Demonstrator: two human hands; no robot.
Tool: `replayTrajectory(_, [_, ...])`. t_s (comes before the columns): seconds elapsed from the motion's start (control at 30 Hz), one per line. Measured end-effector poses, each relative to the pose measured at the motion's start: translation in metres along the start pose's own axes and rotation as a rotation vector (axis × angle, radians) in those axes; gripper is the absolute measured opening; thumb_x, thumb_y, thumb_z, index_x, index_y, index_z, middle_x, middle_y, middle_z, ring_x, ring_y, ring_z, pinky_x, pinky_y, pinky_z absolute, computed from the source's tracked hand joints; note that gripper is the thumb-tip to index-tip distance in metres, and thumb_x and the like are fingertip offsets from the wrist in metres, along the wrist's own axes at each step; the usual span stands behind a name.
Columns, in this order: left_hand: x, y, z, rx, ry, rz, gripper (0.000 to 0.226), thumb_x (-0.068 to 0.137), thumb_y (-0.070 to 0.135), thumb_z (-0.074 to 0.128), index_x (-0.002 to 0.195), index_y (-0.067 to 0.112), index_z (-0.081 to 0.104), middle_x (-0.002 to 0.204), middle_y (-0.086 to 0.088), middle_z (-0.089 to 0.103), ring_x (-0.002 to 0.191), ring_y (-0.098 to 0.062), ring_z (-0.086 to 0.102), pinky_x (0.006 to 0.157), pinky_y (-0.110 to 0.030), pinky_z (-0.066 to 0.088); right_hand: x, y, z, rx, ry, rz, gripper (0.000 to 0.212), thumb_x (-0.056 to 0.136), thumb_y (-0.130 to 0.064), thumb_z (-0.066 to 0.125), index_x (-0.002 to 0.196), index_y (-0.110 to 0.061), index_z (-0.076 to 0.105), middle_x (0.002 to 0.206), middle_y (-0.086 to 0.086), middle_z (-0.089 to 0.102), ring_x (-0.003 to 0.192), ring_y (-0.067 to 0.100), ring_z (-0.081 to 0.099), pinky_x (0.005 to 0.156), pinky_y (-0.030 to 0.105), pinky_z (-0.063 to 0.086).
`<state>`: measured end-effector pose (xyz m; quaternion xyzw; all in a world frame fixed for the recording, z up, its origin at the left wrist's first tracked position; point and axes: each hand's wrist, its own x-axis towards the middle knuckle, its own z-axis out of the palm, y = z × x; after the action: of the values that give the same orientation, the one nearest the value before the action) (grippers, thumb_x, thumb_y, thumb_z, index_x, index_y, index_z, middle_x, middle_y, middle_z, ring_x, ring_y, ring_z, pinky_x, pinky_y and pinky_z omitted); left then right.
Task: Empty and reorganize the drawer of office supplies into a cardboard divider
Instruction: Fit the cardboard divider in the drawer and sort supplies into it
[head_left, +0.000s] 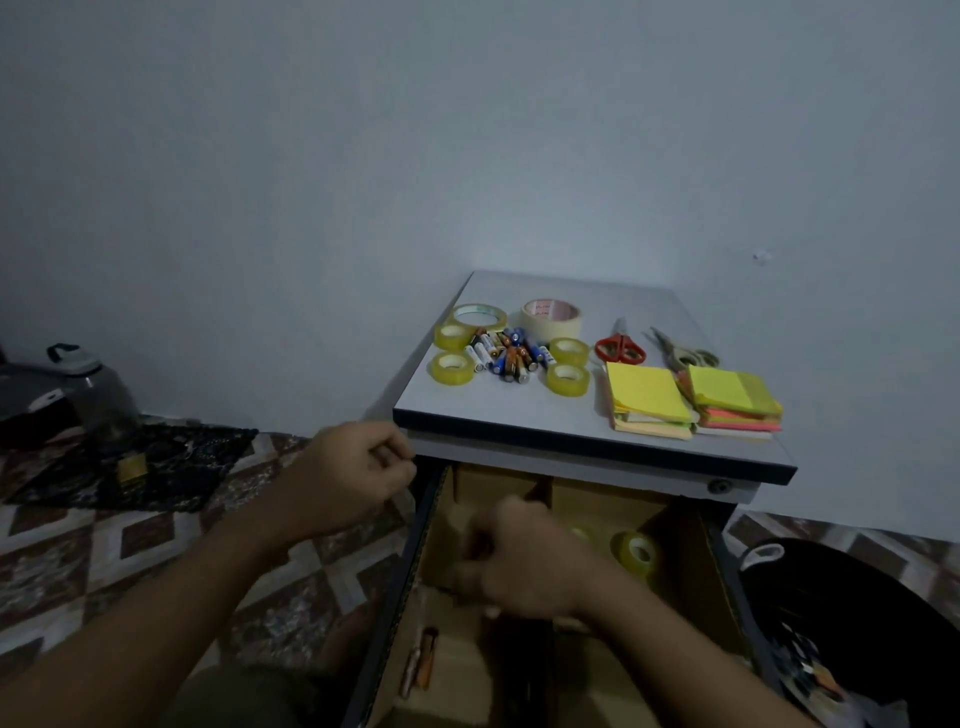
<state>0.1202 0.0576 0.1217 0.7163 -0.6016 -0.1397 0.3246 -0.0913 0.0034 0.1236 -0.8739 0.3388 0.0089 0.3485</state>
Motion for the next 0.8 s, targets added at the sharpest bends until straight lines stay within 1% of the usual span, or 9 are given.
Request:
replayTrajectory(0.1, [0.03, 0.016, -0.008, -0.005, 0.077, 0.024, 0.016, 0.089, 0.023, 0.072, 0.104, 0.025, 0.068, 0.095, 0.01, 0.067, 0.082, 0.0, 0.062, 0.065, -0.004, 0.043, 0.005, 0.003, -0.051, -0.008, 0.191, -0.017, 0.006, 0.094, -0.025, 0.063, 0.1, -0.027, 0.061, 0.095, -0.008, 0.066, 0.082, 0.003, 0.066, 0.069, 0.018, 0.053])
replayTrajectory(0.2, [0.065, 0.027, -0.011, 0.002, 0.11, 0.065, 0.026, 0.087, 0.027, 0.071, 0.113, 0.025, 0.067, 0.104, 0.011, 0.066, 0.092, -0.008, 0.061, 0.072, -0.014, 0.043, 0.022, 0.016, -0.094, -0.112, 0.418, -0.055, 0.016, 0.091, -0.025, 0.066, 0.107, -0.023, 0.065, 0.101, -0.008, 0.067, 0.088, 0.005, 0.063, 0.065, 0.009, 0.041])
replayTrajectory(0.3, [0.103, 0.036, -0.008, 0.089, 0.119, 0.101, 0.03, 0.087, 0.03, 0.07, 0.116, 0.022, 0.067, 0.111, 0.006, 0.065, 0.098, -0.013, 0.059, 0.078, -0.024, 0.043, 0.045, 0.03, -0.12, -0.211, 0.559, -0.051, 0.028, 0.086, -0.022, 0.067, 0.113, -0.02, 0.067, 0.109, -0.001, 0.069, 0.098, 0.015, 0.062, 0.075, 0.021, 0.046])
replayTrajectory(0.4, [0.14, 0.041, -0.002, 0.208, 0.096, 0.084, 0.039, 0.083, 0.036, 0.07, 0.12, 0.024, 0.068, 0.119, -0.004, 0.064, 0.11, -0.021, 0.056, 0.091, -0.033, 0.049, 0.07, 0.04, -0.131, -0.35, 0.584, -0.048, 0.035, 0.085, -0.029, 0.064, 0.119, -0.025, 0.066, 0.114, 0.003, 0.067, 0.107, 0.026, 0.055, 0.089, 0.036, 0.049])
replayTrajectory(0.47, [0.156, 0.044, 0.001, 0.295, 0.042, 0.056, 0.045, 0.079, 0.045, 0.07, 0.121, 0.029, 0.068, 0.122, -0.006, 0.064, 0.116, -0.025, 0.054, 0.096, -0.04, 0.05, 0.082, 0.042, -0.132, -0.428, 0.573, -0.078, 0.034, 0.085, -0.033, 0.063, 0.119, -0.032, 0.066, 0.114, 0.004, 0.065, 0.104, 0.027, 0.05, 0.089, 0.039, 0.046])
replayTrajectory(0.53, [0.167, 0.046, 0.005, 0.358, -0.009, 0.046, 0.052, 0.073, 0.053, 0.066, 0.121, 0.034, 0.067, 0.123, -0.005, 0.064, 0.115, -0.026, 0.055, 0.095, -0.043, 0.052, 0.092, 0.042, -0.13, -0.494, 0.566, -0.113, 0.032, 0.086, -0.038, 0.061, 0.117, -0.035, 0.066, 0.114, 0.003, 0.063, 0.101, 0.027, 0.049, 0.089, 0.04, 0.045])
replayTrajectory(0.67, [0.176, 0.049, 0.01, 0.427, -0.049, 0.038, 0.058, 0.062, 0.058, 0.057, 0.115, 0.038, 0.069, 0.119, -0.001, 0.067, 0.107, -0.025, 0.06, 0.091, -0.043, 0.054, 0.104, 0.044, -0.125, -0.544, 0.573, -0.166, 0.03, 0.088, -0.048, 0.056, 0.114, -0.036, 0.066, 0.112, 0.002, 0.062, 0.099, 0.026, 0.048, 0.086, 0.043, 0.047])
replayTrajectory(0.73, [0.178, 0.049, 0.011, 0.439, -0.061, 0.038, 0.053, 0.065, 0.054, 0.064, 0.115, 0.038, 0.07, 0.122, -0.001, 0.066, 0.109, -0.024, 0.06, 0.093, -0.042, 0.052, 0.108, 0.046, -0.121, -0.555, 0.6, -0.188, 0.029, 0.088, -0.05, 0.052, 0.108, -0.036, 0.067, 0.105, 0.002, 0.063, 0.092, 0.023, 0.047, 0.082, 0.041, 0.048])
replayTrajectory(0.8, [0.18, 0.046, 0.012, 0.418, -0.065, 0.042, 0.045, 0.075, 0.043, 0.074, 0.119, 0.033, 0.07, 0.127, -0.003, 0.063, 0.113, -0.023, 0.058, 0.093, -0.034, 0.049, 0.11, 0.047, -0.118, -0.556, 0.635, -0.191, 0.029, 0.087, -0.05, 0.05, 0.102, -0.033, 0.069, 0.1, 0.002, 0.065, 0.084, 0.019, 0.04, 0.077, 0.037, 0.047])
